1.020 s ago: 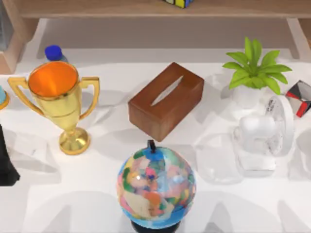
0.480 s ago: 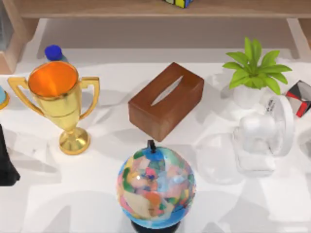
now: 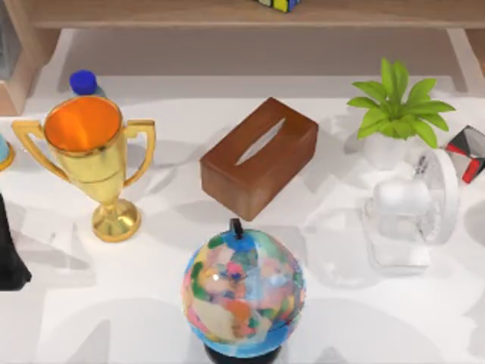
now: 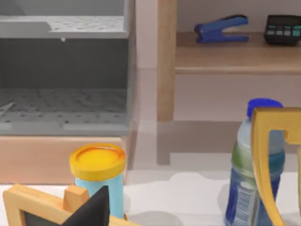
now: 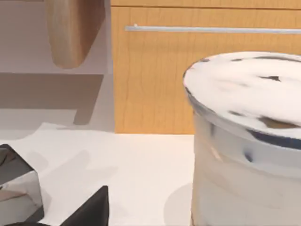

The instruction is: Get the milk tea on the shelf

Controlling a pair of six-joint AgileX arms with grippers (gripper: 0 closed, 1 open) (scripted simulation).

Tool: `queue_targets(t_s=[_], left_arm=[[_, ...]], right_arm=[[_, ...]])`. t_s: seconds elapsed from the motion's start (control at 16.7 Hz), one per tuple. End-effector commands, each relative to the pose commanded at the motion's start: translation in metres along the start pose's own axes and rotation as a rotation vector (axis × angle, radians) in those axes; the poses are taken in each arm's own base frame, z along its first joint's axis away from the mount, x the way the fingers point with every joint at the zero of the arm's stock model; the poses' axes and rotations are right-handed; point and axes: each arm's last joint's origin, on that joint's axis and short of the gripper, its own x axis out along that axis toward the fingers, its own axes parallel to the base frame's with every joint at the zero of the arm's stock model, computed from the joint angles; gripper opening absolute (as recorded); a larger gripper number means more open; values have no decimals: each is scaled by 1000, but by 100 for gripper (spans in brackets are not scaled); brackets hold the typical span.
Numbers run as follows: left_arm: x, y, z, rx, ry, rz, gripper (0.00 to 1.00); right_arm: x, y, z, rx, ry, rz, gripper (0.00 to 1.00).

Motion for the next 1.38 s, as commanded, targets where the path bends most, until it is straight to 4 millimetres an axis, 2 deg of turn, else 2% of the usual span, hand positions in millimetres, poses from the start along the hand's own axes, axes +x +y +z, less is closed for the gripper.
queue_targets(t_s=[0.3, 0.72, 0.9, 1.2, 1.38], left_arm=[[0, 0, 0, 0, 0, 0, 100], [0, 0, 0, 0, 0, 0, 100], [0, 0, 0, 0, 0, 0, 100], [0, 0, 0, 0, 0, 0, 100], [0, 0, 0, 0, 0, 0, 100]], right_arm=[[-7, -21, -28, 12, 6, 0, 100], [-7, -22, -31, 15, 8, 2, 100], [11, -25, -31, 13, 6, 0, 100], [62, -25, -32, 12, 5, 0, 100], [72, -23, -32, 13, 6, 0, 100]])
